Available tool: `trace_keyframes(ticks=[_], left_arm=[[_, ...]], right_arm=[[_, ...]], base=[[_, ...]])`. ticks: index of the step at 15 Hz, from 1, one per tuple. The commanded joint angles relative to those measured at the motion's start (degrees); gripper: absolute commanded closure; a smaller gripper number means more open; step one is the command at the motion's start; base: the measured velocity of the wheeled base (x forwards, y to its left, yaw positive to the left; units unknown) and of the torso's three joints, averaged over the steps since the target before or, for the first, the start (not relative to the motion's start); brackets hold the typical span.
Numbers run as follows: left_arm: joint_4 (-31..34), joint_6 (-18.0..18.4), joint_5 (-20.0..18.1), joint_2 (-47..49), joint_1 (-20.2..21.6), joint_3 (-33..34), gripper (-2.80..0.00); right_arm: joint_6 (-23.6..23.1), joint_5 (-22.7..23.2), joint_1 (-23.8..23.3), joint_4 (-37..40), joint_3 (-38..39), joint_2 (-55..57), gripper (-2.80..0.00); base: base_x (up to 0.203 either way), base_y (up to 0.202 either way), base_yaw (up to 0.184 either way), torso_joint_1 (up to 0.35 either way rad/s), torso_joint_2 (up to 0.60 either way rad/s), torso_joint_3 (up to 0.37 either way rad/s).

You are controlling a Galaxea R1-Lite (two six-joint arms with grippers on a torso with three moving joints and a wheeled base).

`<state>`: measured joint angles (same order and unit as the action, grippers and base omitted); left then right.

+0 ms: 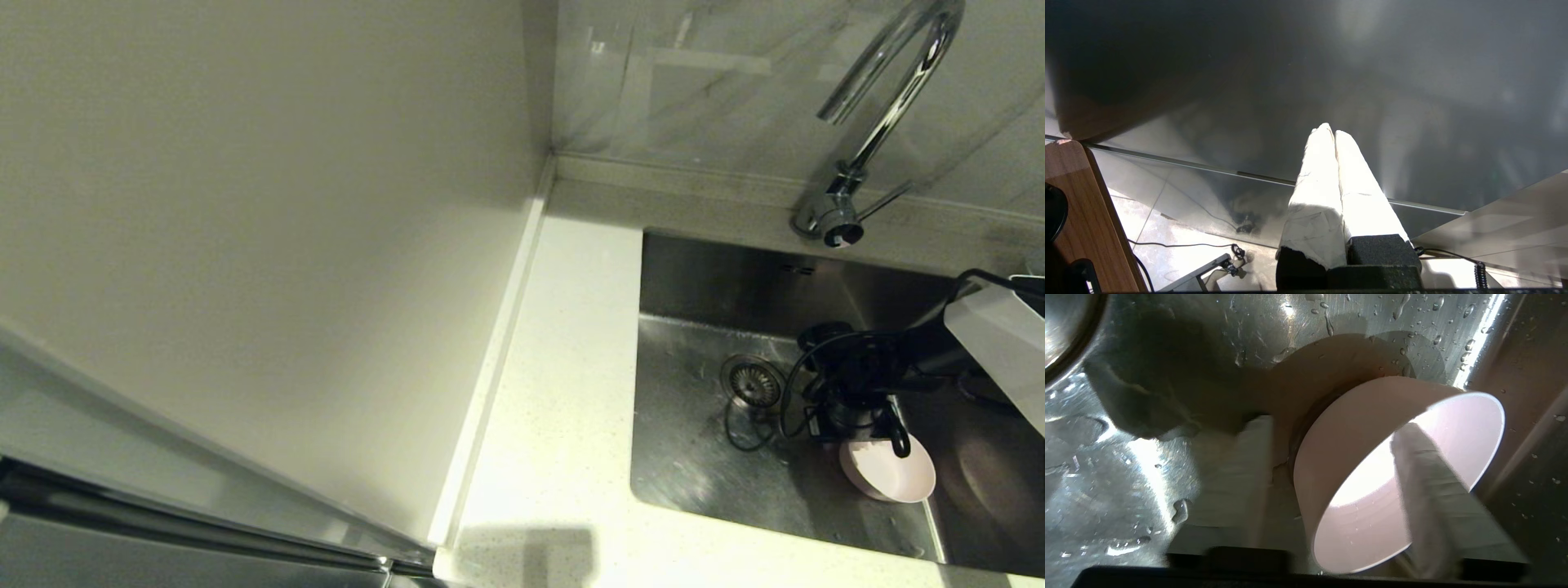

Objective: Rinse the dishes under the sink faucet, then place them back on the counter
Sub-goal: Put a bowl back to the table from the sink

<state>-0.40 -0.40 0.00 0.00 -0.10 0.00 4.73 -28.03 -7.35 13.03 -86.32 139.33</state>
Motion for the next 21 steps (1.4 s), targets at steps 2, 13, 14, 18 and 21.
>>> trace_keyframes(ticks=[2, 13, 14, 18, 21], left_arm=[[-0.04, -0.04, 0.0, 0.0, 0.01, 0.18, 0.0], [-0.04, -0.04, 0.0, 0.0, 0.01, 0.18, 0.0], [-0.04, -0.04, 0.0, 0.0, 0.01, 0.18, 0.0], [-0.04, -0.04, 0.0, 0.0, 0.01, 0.18, 0.0], [-0.04, -0.04, 0.0, 0.0, 0.01, 0.18, 0.0]], right_arm=[[0.02, -0.27, -0.03, 0.02, 0.19, -0.54, 0.0], [0.19, -0.75, -2.36, -0.79, 8.28, -19.66, 0.0], [-0.21, -0.6, -2.38, -0.83, 10.34, -23.95, 0.0], [-1.71, 0.56, -2.51, -1.01, 19.39, -42.52, 0.0], [-2.6, 0.84, -2.72, -0.81, 26.06, -51.35, 0.0]], base=[[0.0, 0.0, 0.0, 0.0, 0.0, 0.0], [0.0, 0.0, 0.0, 0.0, 0.0, 0.0], [0.0, 0.0, 0.0, 0.0, 0.0, 0.0], [0.0, 0.0, 0.0, 0.0, 0.0, 0.0], [0.0, 0.0, 0.0, 0.0, 0.0, 0.0]])
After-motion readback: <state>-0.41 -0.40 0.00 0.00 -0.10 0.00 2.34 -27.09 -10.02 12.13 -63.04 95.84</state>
